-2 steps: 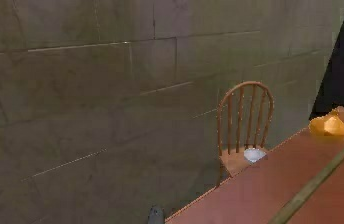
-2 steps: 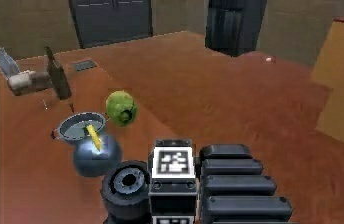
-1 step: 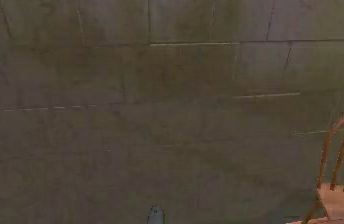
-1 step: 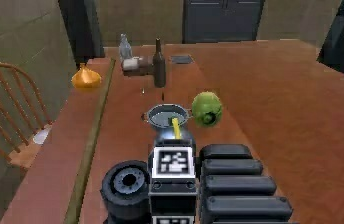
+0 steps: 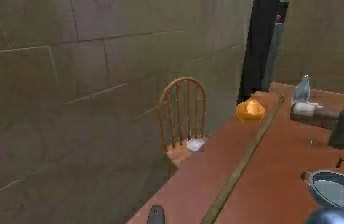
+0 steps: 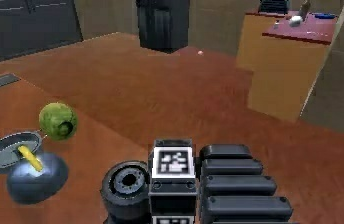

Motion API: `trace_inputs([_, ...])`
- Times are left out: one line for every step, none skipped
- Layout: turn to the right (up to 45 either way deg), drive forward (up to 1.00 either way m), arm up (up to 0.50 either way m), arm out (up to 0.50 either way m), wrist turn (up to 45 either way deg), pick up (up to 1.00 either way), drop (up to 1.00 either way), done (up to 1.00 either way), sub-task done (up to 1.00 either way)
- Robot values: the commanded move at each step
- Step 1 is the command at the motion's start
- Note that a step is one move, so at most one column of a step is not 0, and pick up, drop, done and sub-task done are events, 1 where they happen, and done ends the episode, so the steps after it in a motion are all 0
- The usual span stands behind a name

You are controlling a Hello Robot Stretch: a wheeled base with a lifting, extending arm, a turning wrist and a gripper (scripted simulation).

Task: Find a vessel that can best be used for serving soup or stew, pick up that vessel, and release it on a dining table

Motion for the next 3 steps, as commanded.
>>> trace_inputs([45.0, 0.0, 0.0, 0.0, 0.0, 0.0, 0.0, 0.0, 0.0])
trace_inputs([45.0, 0.0, 0.0, 0.0, 0.0, 0.0, 0.0, 0.0, 0.0])
trace_inputs([30.0, 0.0, 0.0, 0.0, 0.0, 0.0, 0.0, 0.0, 0.0])
